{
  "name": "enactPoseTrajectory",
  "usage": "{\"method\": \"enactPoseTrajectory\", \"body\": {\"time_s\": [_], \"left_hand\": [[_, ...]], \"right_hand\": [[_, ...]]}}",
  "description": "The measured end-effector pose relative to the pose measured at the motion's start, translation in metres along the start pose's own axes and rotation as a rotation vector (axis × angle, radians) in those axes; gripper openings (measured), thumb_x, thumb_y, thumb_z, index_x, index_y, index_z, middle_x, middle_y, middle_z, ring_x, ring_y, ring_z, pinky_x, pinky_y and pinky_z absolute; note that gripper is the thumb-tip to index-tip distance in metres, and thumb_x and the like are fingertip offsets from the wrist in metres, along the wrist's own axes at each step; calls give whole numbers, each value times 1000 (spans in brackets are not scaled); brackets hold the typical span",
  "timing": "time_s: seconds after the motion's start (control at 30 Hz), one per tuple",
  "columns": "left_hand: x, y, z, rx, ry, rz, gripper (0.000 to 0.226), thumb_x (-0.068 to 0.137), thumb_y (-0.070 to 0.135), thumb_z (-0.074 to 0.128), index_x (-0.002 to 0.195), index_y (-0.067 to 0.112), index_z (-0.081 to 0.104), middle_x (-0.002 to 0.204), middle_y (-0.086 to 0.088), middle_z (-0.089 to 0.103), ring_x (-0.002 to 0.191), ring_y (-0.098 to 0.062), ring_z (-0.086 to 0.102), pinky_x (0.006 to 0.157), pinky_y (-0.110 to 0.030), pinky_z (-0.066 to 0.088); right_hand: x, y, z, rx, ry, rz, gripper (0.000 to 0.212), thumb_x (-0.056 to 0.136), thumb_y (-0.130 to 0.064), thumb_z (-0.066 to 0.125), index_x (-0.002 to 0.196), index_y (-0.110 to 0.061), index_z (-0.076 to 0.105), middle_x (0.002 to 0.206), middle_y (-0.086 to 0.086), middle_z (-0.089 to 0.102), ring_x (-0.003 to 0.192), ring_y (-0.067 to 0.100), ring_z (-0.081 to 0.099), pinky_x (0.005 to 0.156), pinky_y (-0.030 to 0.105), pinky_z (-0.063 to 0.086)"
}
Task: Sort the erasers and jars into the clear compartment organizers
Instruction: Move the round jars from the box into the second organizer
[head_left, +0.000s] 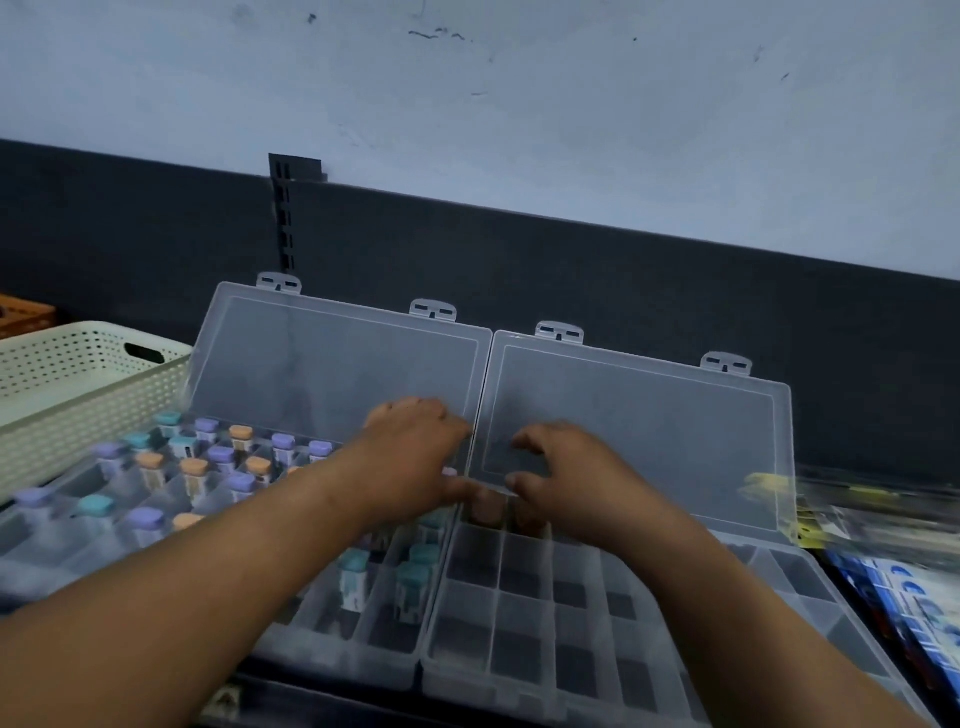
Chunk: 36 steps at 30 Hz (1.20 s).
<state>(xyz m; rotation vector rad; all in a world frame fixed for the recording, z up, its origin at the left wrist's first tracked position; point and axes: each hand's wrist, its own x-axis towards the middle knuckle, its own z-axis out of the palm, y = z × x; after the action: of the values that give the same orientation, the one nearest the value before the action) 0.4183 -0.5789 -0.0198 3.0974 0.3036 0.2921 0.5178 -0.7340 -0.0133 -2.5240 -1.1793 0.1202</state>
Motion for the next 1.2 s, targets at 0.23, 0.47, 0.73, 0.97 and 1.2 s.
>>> {"method": "enactPoseTrajectory", "body": {"time_s": [0.23,0.47,0.73,0.97,1.2], "left_hand": [[-54,-48,-30,63,148,-93,72,86,63,48,145,27,29,149,1,33,137,-18,29,112,-33,23],[-142,-133,-56,80,191,-246,81,85,71,36,150,27,18,157,0,20,143,-18,18,115,-35,17],[-278,-267,-94,142,198,-418,82,85,69,39,151,26,18,156,-1,23,142,-19,20,116,-38,20],[-378,-359,-116,155,151,-570,83,85,69,37,152,28,11,158,0,15,145,-19,12,118,-39,14],[-426,-431,-130,99,160,-685,84,85,69,39,152,28,10,158,3,16,144,-18,15,118,-38,16]], "right_hand": [[6,-69,13,-207,103,-194,55,96,-37,50,147,-25,34,151,2,33,137,25,31,113,39,28],[15,-173,39,-260,96,-281,60,99,-43,42,152,-26,21,159,2,19,145,23,18,118,40,18],[20,-349,95,-234,91,-442,60,97,-45,44,150,-27,25,156,-1,26,142,22,23,116,41,23],[25,-475,144,-215,46,-561,65,96,-50,45,151,-26,22,159,-1,21,146,19,17,118,43,19],[54,-565,166,-206,-34,-641,68,95,-52,44,153,-26,18,160,-2,15,147,18,13,119,40,14]]}}
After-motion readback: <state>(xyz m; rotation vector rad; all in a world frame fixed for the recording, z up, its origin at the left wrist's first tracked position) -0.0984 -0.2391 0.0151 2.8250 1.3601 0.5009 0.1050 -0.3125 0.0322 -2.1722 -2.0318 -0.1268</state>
